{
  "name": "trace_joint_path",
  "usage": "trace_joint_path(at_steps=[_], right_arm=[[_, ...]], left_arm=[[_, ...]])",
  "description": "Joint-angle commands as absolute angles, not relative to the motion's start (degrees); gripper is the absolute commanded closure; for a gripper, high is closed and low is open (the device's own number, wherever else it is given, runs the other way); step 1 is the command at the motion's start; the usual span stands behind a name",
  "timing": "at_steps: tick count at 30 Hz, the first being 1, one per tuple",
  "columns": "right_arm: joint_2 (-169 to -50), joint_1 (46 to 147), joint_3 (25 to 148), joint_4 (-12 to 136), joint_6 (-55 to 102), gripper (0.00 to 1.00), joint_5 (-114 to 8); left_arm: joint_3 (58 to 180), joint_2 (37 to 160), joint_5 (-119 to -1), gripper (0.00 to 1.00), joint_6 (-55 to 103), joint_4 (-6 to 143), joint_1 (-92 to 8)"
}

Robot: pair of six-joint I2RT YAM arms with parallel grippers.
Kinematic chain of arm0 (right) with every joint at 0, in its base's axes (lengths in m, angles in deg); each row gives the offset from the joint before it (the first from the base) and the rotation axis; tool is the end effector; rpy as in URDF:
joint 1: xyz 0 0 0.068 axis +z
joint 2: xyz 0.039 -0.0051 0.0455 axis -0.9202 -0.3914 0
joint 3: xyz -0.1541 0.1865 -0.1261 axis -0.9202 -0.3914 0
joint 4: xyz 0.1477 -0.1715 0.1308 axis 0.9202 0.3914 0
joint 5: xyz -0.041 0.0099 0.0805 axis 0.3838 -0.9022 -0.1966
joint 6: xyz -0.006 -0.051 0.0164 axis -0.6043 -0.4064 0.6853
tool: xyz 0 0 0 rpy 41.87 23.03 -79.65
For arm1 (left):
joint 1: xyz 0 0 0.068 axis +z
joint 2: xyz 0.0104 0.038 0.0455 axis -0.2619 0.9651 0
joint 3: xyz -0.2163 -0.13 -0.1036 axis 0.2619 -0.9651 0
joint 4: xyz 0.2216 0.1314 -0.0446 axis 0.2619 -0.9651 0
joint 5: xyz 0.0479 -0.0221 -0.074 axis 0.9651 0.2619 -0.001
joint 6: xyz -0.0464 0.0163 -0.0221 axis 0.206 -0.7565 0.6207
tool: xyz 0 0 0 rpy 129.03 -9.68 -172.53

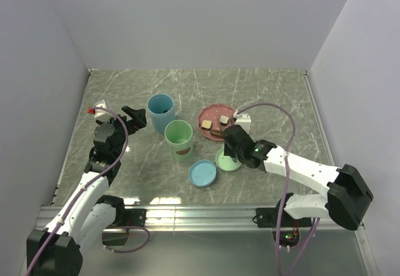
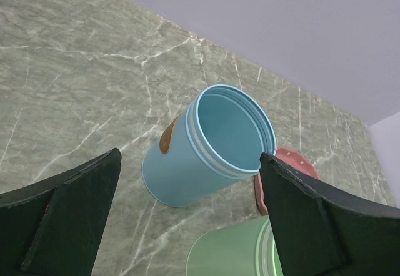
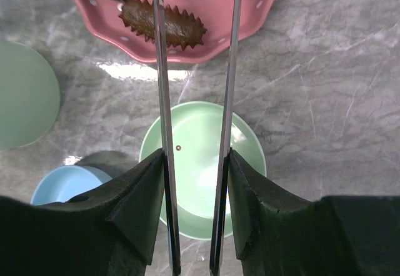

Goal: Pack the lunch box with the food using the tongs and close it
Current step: Pick up the food using the clamp

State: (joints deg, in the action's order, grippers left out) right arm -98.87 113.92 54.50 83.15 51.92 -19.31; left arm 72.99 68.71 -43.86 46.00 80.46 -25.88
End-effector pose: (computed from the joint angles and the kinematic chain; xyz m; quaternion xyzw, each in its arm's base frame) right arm 0.1797 0.1693 0.2251 -0.0146 0.9150 0.0637 0.3981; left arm 0.1925 -0.0315 0.2661 -0.1917 0.7136 -0.2075 0.6411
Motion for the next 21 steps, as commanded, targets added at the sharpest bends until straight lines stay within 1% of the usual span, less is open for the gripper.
trace_joint_path(at_steps=[1, 10, 13, 16, 17, 19, 21], right_arm=[[-99.8, 113.6, 55.4, 81.8, 52.7, 0.51, -18.3], [-102.1, 113.5, 56.4, 80.3, 51.9, 0.51, -19.2], [-103.7, 113.5, 57.4, 80.7, 51.7, 0.53, -19.0], [-104.5, 113.5, 57.9, 81.0, 52.0, 0.67, -19.0], [-104.5, 113.5, 57.9, 81.1, 52.0, 0.74, -18.8], [-104.5, 113.5, 58.6, 82.0, 52.1, 0.81, -17.9], [-104.2, 113.5, 59.4, 83.2, 51.5, 0.83, -17.1]], left_arm=[[72.8, 67.8, -44.5, 0.01, 46.2, 83.0, -25.9], [72.7, 67.9, -44.4, 0.00, 46.2, 83.0, -25.9], [72.7, 67.7, -44.2, 0.01, 46.2, 82.7, -25.9], [72.7, 67.3, -43.9, 0.01, 46.1, 82.7, -25.9], [72.6, 67.2, -43.9, 0.01, 46.1, 82.6, -25.9], [72.6, 67.1, -44.0, 0.00, 46.2, 82.6, -25.9], [72.7, 67.2, -44.2, 0.00, 46.2, 82.7, -25.9]])
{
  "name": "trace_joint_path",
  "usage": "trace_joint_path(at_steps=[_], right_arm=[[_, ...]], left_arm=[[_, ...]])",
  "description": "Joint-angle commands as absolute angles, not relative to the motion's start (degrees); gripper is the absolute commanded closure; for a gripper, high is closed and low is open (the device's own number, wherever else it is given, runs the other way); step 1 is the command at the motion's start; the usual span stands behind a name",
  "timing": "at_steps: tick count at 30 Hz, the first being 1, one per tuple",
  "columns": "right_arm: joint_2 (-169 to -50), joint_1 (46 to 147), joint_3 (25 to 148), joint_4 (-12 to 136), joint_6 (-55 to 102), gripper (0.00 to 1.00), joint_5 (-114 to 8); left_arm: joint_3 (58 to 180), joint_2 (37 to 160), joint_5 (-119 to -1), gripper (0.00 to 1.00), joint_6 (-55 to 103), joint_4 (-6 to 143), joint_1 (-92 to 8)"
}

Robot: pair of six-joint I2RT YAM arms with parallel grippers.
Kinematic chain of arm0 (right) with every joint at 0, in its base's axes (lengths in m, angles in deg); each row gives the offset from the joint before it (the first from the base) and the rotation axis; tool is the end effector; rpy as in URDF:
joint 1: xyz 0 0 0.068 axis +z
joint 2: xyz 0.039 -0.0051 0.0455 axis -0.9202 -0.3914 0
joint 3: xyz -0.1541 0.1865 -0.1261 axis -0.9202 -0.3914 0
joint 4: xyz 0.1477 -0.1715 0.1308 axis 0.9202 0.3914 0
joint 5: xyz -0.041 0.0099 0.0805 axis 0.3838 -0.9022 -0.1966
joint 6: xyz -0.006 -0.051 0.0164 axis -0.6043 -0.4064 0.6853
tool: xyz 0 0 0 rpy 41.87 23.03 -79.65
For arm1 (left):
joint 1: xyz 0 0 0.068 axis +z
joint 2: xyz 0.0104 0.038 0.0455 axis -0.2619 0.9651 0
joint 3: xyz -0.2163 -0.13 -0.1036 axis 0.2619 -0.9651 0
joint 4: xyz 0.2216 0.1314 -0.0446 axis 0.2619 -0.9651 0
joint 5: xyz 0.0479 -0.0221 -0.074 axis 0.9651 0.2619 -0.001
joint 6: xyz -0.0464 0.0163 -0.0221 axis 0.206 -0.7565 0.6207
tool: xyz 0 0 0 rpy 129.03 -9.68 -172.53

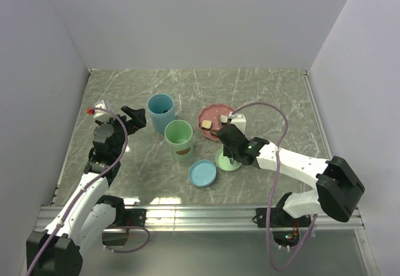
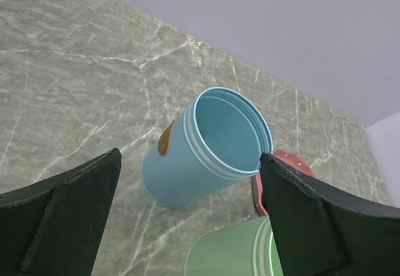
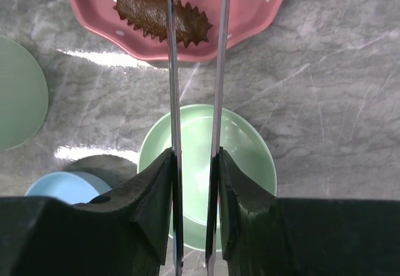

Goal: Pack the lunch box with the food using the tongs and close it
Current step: Pick up the food using the clamp, then place the food into the lunch box

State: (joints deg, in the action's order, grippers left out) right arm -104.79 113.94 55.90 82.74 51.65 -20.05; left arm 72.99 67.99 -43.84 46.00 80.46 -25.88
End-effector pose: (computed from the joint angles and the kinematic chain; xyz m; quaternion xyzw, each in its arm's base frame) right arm 0.1896 0.1807 0.2088 -0.0279 0.9269 0.0440 0.3716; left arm 0.1906 -0.0311 0.2683 -0.1913 0.7093 -0.2094 0.6453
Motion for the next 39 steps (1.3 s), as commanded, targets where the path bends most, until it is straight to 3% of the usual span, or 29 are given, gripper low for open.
trace_joint_path(at_steps=[1, 13, 24, 39], right_arm=[[-103.5, 113.6, 60.4, 83.8, 51.2, 0.83, -16.8], [-97.3, 116.5, 67.8, 87.3, 46.0, 0.83, -16.4], [-91.6, 132.2, 70.3, 91.8, 47.5, 0.83, -11.4], [-85.9, 140.2, 68.3, 91.6, 47.2, 0.82, -12.4]], left_arm=[[72.7, 67.3, -44.2, 0.01, 46.2, 82.7, -25.9], [72.8, 67.5, -43.8, 0.01, 46.1, 82.5, -25.9], [72.7, 68.0, -43.6, 0.00, 46.1, 82.7, -25.9], [73.0, 68.5, -43.6, 0.01, 46.2, 82.7, -25.9]])
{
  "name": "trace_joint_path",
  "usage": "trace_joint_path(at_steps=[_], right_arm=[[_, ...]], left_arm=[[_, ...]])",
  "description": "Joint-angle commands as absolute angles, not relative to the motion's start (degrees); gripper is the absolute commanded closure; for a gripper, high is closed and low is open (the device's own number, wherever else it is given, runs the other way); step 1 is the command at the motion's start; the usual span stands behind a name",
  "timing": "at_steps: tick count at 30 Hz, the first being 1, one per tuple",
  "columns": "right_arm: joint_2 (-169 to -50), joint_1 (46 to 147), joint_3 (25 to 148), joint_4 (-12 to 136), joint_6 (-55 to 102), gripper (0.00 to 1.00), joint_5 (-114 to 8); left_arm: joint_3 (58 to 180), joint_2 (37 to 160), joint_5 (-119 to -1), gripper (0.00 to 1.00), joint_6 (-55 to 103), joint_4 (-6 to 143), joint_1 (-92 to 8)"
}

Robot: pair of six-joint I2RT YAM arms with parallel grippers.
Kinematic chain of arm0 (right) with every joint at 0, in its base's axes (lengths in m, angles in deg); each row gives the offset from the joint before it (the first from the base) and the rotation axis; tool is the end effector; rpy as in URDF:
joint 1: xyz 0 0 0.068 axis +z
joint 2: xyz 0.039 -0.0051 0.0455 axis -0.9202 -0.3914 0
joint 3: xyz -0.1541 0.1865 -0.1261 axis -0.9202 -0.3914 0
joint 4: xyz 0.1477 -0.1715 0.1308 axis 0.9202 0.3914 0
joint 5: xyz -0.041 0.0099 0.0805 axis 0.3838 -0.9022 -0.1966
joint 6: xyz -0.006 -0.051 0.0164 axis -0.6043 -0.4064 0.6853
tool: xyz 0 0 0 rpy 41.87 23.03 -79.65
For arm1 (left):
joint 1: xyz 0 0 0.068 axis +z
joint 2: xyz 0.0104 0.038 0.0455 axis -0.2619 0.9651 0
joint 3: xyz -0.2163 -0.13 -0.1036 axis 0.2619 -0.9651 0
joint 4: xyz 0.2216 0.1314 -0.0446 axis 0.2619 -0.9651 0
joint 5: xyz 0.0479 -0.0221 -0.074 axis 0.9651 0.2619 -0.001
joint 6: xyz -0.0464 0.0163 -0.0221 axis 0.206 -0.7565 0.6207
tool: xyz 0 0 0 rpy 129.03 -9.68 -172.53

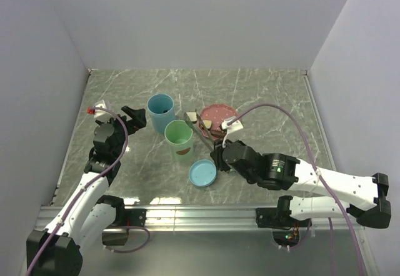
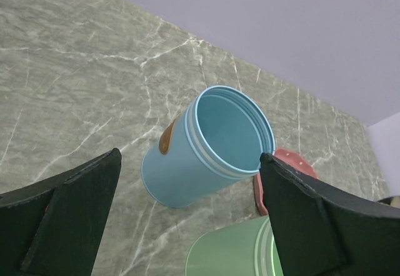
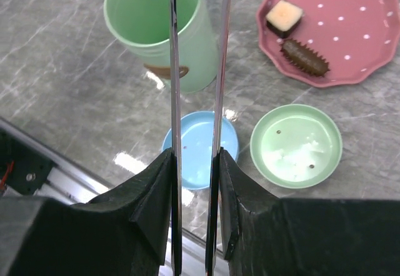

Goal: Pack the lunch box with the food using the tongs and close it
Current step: Place the food into the lunch box

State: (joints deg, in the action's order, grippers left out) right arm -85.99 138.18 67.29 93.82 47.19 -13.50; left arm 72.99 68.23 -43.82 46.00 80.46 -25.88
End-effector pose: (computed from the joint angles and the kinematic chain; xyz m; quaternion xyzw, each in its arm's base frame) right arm 0.0857 0.1933 0.3328 -0.1738 0.8400 0.1959 0.4751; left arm 0.1912 -0.0312 0.2675 -0.1916 0.7107 -0.2086 0.6440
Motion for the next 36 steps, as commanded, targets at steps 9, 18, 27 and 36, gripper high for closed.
trace_joint_path(at_steps=[9, 18, 27, 36], right_arm=[[-86.7, 144.4, 67.9, 90.4, 47.3, 0.82, -11.6], [-87.9, 144.5, 68.4, 90.1, 46.4, 0.61, -11.9], [-87.7, 144.4, 68.1, 89.5, 46.2, 0.54, -11.7], [-87.8, 144.4, 67.9, 89.7, 46.4, 0.51, -10.9]], left_arm=[[73.0, 69.4, -44.2, 0.01, 46.1, 83.5, -25.9], [72.9, 69.2, -44.1, 0.01, 46.1, 83.4, -25.9], [72.9, 68.7, -44.0, 0.00, 46.1, 83.1, -25.9], [72.9, 68.6, -43.9, 0.00, 46.1, 83.0, -25.9]])
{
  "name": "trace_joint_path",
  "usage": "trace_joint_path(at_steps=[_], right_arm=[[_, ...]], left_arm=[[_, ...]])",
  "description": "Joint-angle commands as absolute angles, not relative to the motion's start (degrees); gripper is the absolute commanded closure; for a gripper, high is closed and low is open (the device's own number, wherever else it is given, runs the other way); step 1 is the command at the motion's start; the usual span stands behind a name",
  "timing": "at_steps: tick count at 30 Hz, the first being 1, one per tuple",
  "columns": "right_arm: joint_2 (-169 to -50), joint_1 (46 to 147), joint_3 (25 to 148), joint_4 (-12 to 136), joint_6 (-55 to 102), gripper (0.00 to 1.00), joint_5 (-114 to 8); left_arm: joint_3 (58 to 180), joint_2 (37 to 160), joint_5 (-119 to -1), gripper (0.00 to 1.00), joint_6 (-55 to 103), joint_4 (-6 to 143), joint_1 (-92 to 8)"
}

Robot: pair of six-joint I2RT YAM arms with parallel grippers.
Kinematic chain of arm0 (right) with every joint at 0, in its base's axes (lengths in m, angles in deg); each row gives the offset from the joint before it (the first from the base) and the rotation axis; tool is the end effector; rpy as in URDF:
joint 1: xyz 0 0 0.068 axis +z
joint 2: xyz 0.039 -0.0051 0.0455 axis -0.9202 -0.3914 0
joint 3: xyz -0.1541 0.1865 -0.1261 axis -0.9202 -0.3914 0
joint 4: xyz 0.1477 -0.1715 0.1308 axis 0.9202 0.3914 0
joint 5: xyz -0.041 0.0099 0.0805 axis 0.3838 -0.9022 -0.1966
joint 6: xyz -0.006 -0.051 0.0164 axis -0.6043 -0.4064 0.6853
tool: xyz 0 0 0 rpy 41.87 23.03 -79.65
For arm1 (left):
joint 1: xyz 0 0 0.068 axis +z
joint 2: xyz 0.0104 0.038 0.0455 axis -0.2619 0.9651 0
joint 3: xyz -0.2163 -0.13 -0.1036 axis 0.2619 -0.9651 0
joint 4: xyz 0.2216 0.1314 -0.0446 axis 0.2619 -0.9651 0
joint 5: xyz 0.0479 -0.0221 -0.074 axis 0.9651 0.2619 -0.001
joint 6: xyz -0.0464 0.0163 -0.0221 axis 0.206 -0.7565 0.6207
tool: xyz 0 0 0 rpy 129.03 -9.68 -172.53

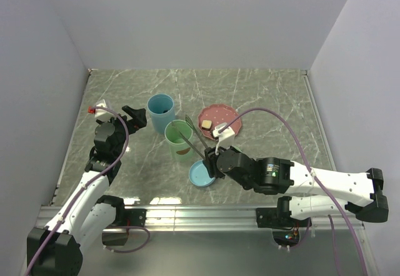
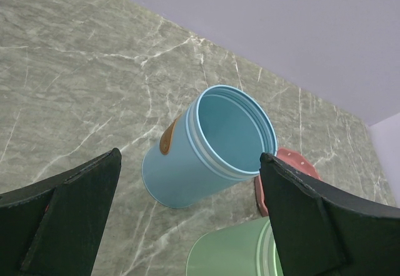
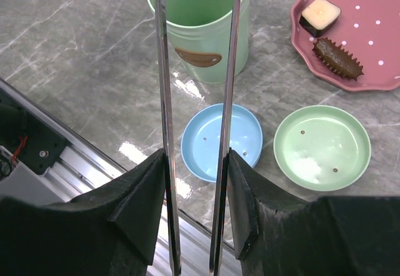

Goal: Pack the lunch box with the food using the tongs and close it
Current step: Place the food into the lunch box, then pick up the food using the clamp

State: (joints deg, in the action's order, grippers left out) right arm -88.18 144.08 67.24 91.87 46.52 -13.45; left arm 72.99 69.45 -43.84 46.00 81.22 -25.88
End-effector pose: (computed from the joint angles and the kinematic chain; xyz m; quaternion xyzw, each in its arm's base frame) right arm 0.0677 0.2110 0.3280 -0.2225 0.8295 0.2152 0.4649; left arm 0.1946 -0.0319 0.2652 -0.1918 0.7134 -0.2074 0.6413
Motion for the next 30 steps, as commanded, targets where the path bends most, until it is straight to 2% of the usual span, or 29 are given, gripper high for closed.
trace_joint_path(at_steps=[1, 13, 17, 22, 30], right_arm=[[-87.8, 144.4, 67.8, 89.7, 46.4, 0.51, -10.7], [-84.0, 143.7, 66.6, 93.5, 52.6, 0.49, -1.8], [-84.9, 140.0, 66.0, 96.2, 55.2, 0.48, 0.0], [-87.9, 131.2, 63.7, 94.1, 54.2, 0.48, -5.0], [-91.2, 123.9, 58.6, 86.6, 51.6, 0.48, -12.2]], left_arm=[[72.9, 68.7, -43.9, 0.01, 46.1, 83.0, -25.9], [72.9, 68.5, -43.9, 0.01, 46.1, 82.8, -25.9], [72.9, 68.6, -43.8, 0.00, 46.2, 83.0, -25.9], [72.9, 68.9, -43.7, 0.01, 46.1, 83.0, -25.9], [72.8, 68.8, -43.3, 0.01, 46.1, 82.9, -25.9]])
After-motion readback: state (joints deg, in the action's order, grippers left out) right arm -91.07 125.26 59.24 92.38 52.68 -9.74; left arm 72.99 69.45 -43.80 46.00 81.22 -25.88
